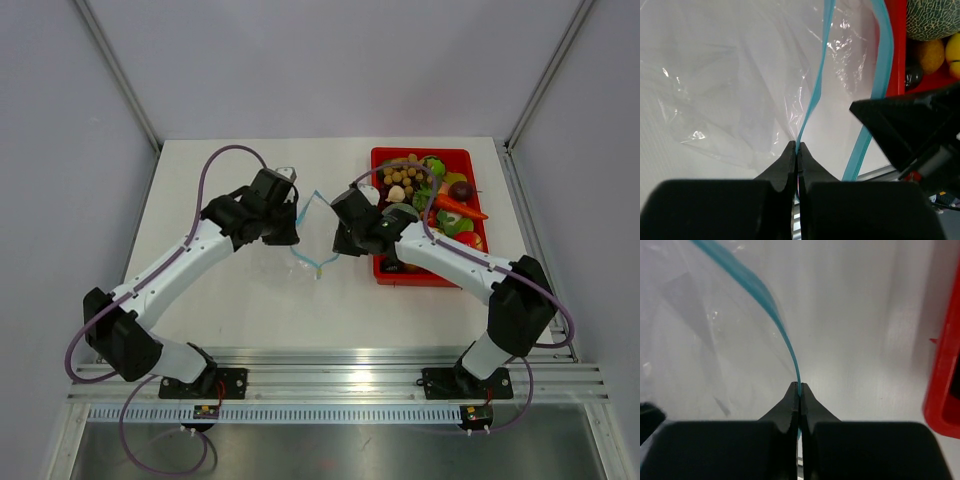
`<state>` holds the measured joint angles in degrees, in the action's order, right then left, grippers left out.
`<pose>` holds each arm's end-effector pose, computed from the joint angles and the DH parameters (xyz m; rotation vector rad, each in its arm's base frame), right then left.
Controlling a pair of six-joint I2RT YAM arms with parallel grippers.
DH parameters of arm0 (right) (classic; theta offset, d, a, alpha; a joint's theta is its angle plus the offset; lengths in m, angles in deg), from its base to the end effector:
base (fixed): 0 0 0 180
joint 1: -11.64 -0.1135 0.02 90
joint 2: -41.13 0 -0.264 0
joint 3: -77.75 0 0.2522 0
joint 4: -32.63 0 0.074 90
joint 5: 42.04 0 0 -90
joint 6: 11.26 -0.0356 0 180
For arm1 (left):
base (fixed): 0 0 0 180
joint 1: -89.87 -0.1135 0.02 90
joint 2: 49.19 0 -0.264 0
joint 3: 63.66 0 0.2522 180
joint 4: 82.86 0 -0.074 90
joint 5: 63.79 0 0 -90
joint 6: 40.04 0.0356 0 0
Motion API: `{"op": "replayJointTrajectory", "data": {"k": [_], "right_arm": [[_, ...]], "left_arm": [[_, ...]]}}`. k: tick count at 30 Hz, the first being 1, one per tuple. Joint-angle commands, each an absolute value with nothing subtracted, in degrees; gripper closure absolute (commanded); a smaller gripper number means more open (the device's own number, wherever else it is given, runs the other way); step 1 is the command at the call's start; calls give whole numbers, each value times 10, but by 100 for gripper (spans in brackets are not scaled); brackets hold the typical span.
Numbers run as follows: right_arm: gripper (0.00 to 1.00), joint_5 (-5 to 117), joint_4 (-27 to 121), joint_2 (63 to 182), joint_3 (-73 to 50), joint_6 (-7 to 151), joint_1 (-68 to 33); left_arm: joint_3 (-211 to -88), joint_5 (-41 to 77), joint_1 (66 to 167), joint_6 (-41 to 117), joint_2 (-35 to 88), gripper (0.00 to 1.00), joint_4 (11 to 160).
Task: Place the food in the zip-top bag and seal the zipper
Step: Open the zipper of the food storage bag at the center of the board, then pick up the fake fruit from the bin.
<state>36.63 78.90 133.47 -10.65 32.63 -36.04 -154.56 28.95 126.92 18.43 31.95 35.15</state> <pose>0.2422 0.2556 0.2763 0.0552 2.4859 0.4881 0.2365 -0.1764 0.3305 0.1014 2.5341 -0.4387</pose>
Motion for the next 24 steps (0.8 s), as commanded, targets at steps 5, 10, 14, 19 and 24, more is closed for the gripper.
{"op": "replayJointTrajectory", "data": {"k": [5, 10, 14, 19, 24], "right_arm": [[86, 338, 817, 1324, -128, 380, -326], [37, 315, 850, 1283, -150, 418, -315], [31, 313, 862, 1220, -129, 427, -258], [17, 306, 870, 1149, -95, 448, -176], [10, 285, 908, 1144, -62, 449, -36]], "left_arm": [[-1603, 278, 1265, 182, 325, 100, 350], [-1649, 287, 1265, 185, 391, 100, 350], [-1682, 292, 1265, 188, 428, 100, 342], [-1714, 288, 1265, 194, 469, 100, 341], [-1737, 288, 1265, 194, 490, 100, 328]]}}
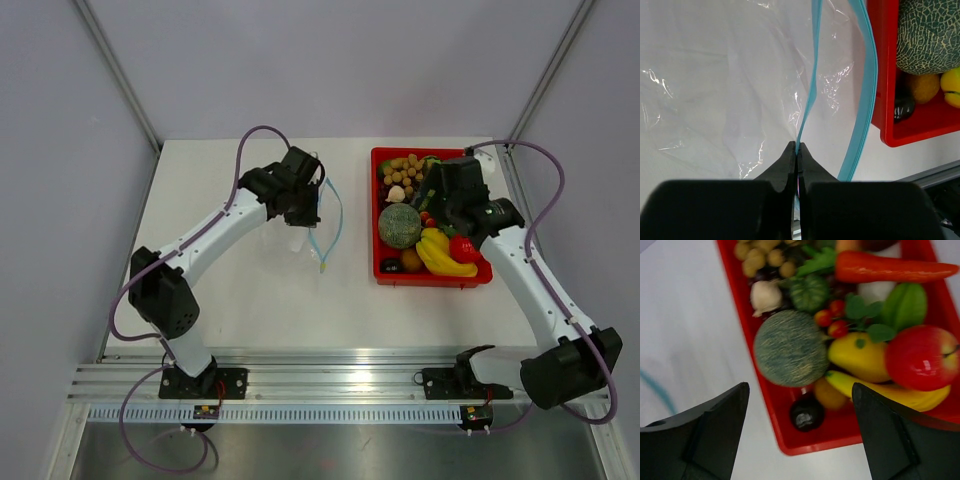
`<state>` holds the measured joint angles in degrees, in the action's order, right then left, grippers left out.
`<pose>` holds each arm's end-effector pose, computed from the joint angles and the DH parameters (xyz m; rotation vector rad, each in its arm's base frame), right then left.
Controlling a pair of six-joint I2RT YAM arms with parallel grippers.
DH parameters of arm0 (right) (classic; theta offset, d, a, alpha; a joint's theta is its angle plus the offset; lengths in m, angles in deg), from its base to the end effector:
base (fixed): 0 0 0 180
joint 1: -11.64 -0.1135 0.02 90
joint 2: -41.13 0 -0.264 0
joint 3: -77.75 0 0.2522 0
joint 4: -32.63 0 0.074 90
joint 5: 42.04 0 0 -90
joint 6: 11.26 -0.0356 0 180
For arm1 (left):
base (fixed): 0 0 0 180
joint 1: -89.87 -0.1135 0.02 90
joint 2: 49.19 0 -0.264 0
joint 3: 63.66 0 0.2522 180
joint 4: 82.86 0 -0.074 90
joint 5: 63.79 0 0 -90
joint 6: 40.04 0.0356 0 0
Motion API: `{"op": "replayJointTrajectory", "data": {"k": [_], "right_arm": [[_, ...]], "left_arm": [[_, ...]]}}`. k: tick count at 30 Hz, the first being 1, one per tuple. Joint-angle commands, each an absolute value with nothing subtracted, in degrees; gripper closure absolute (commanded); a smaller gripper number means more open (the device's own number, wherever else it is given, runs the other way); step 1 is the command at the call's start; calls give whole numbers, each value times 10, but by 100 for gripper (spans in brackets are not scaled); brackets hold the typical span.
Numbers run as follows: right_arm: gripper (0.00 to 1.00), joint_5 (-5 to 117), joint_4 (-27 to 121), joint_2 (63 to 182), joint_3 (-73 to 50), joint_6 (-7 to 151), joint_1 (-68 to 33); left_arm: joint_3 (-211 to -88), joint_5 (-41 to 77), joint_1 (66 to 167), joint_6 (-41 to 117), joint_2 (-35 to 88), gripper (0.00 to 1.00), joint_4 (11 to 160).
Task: Place the food in the zip-top bag and seal the zipper
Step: Pick up the fake fruit from the bin.
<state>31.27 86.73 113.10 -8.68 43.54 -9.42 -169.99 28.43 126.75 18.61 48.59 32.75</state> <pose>0.2517 0.0860 0.3585 0.4273 2.1949 0.2059 0.2941 -0.2189 0.3219 0.1099 2.5951 -0.4059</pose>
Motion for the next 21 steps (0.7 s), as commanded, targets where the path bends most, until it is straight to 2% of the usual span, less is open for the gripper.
{"op": "replayJointTrajectory", "data": {"k": [1, 3, 6, 12, 21], "right_arm": [[9, 286, 907, 1145, -55, 447, -12], [7, 301, 901, 1148, -34, 447, 45], [6, 306, 893, 1168, -18, 449, 78], [1, 311, 878, 1207, -11, 453, 102], [1, 353, 840, 1220, 20, 453, 163]], "left_arm": [[-1738, 292, 1265, 194, 492, 100, 328], [-1738, 292, 1265, 195, 493, 100, 328], [-1737, 288, 1265, 197, 498, 100, 330], [-1733, 273, 1265, 201, 507, 100, 335], [-1733, 266, 1265, 211, 513, 100, 337]]}}
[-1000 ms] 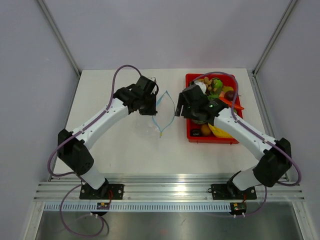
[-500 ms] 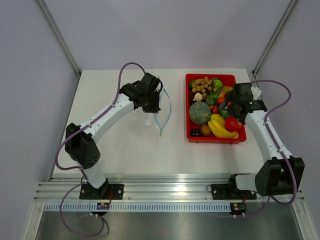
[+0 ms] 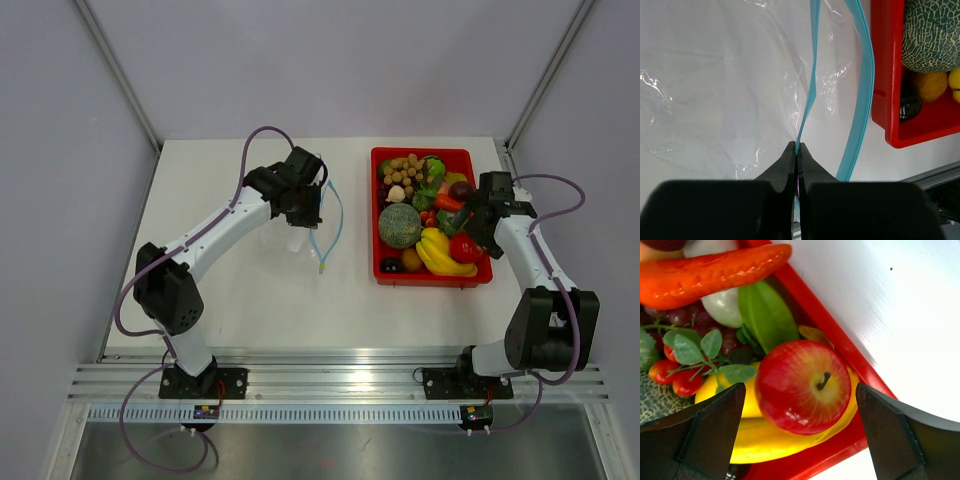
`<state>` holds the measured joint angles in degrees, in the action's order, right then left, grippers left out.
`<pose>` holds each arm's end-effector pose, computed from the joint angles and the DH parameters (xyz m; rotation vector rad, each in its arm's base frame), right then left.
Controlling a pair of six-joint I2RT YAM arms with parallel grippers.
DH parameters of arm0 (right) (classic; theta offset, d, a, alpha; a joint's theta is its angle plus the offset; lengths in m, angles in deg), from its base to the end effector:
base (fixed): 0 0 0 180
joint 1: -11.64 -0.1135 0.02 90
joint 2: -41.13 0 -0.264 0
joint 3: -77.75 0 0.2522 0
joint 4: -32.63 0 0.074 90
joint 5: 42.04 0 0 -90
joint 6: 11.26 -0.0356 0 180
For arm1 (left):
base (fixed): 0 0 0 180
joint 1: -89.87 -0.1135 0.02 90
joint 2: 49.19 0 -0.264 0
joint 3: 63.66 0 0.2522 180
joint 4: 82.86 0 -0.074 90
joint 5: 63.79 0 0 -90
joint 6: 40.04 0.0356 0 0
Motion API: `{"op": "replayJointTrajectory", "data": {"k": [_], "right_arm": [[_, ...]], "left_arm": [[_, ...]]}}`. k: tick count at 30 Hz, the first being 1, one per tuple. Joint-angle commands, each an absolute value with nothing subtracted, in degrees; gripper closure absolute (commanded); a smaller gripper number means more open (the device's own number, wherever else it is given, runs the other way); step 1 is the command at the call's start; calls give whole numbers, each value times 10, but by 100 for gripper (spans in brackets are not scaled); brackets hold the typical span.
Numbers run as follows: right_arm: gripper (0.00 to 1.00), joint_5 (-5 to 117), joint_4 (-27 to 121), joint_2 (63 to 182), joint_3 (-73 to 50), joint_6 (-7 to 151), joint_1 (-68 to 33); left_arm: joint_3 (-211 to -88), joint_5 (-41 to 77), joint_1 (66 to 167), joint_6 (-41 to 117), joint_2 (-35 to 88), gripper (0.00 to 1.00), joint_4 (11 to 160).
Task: Place the food in the zip-top bag and seal the zipper
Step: Pick up the fake fruit from the bin.
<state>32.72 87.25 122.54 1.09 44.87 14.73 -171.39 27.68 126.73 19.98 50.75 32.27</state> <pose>0.2862 -0.0248 0.2604 0.8987 2.3936 -0.1439 0.3006 -0.2242 0.3157 0.1473 2.6159 -0.3983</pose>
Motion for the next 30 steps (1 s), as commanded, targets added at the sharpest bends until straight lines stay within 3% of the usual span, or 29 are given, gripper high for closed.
{"op": "replayJointTrajectory", "data": {"k": [1, 14, 17, 18, 22, 30], "right_arm": [[1, 360, 836, 1220, 28, 453, 166], [4, 461, 757, 1230, 78, 437, 203], [16, 461, 757, 1224, 83, 437, 204], [27, 461, 758, 1222, 83, 438, 204], [46, 454, 772, 1188, 89, 448, 204], [49, 459, 828, 1064, 82, 474, 204]], "left_arm": [[-1734, 266, 1265, 213, 515, 100, 337], [-1736, 249, 1266, 211, 526, 100, 333], [-1740, 251, 1266, 211, 527, 100, 331], [-1742, 252, 1266, 212, 527, 100, 330], [-1751, 250, 1266, 212, 528, 100, 328], [-1791, 227, 1286, 199, 551, 100, 329]]}}
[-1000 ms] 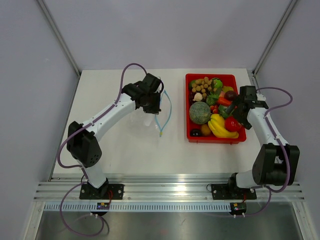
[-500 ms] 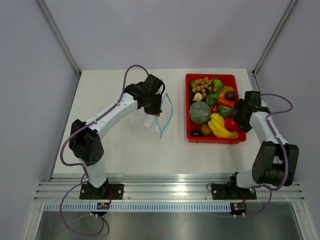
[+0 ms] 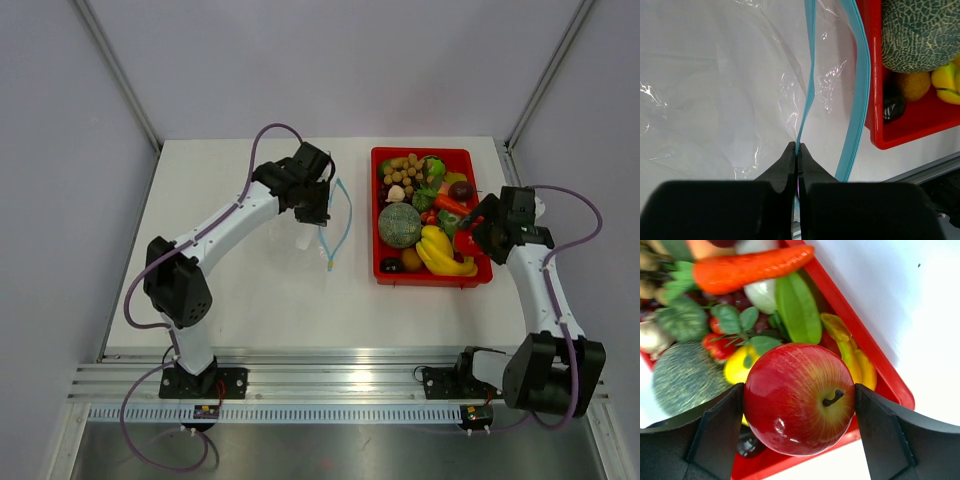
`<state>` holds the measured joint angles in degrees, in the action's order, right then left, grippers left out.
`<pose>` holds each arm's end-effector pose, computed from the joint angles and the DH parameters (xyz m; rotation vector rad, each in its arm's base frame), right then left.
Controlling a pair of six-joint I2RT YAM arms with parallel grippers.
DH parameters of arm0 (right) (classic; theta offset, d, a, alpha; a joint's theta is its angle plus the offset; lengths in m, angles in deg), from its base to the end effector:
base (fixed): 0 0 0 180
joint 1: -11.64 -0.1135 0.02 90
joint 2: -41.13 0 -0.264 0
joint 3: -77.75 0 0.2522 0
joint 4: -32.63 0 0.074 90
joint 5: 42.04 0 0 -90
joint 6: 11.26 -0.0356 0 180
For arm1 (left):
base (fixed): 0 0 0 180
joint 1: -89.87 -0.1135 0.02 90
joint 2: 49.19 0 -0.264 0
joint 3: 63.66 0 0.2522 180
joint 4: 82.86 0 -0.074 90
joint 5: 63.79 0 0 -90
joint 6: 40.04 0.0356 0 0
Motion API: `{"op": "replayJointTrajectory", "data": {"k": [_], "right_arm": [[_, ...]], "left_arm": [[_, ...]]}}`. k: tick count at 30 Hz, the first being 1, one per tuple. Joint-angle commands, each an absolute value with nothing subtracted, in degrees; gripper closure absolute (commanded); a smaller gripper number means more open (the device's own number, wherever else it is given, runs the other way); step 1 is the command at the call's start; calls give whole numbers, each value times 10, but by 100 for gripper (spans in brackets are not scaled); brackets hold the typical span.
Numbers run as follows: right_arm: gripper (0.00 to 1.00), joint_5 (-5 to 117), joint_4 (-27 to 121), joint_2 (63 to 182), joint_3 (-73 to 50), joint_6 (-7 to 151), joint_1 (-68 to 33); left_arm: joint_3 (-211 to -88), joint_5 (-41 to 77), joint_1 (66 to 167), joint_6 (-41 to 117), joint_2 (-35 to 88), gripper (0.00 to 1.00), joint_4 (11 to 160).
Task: Place the food in the zip-top bag and seal the zipper
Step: Pick up the fake fruit from the bin, then place the fake fruit in the zipper food storage bag.
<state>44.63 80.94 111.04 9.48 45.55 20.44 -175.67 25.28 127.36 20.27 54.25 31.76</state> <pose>0.2486 -0.0406 0.2704 0.8998 2.2725 0.1187 0.3097 -0.2383 0.3161 0.1853 2.6250 -0.4517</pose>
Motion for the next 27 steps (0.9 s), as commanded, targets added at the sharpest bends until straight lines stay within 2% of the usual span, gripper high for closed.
{"op": "replayJointTrajectory", "data": {"k": [1, 9, 13, 20, 23, 27], "right_arm": [[49, 470, 833, 1058, 77, 477, 204], [52, 571, 857, 1024, 6, 481, 178], [51, 530, 864, 1035, -51, 457, 41], [51, 539, 787, 1095, -76, 385, -95], [51, 525, 767, 1134, -84, 375, -139], [50, 531, 733, 1170, -68, 365, -146]], "left_arm": [[-1799, 223, 1293, 194, 558, 100, 333], [-1853, 181, 1314, 178, 609, 100, 338], [-1870, 161, 1315, 174, 623, 100, 342], [-1876, 150, 1315, 174, 617, 100, 336], [-1876, 139, 1315, 175, 608, 100, 335], [-1871, 121, 1315, 179, 587, 100, 340]]}}
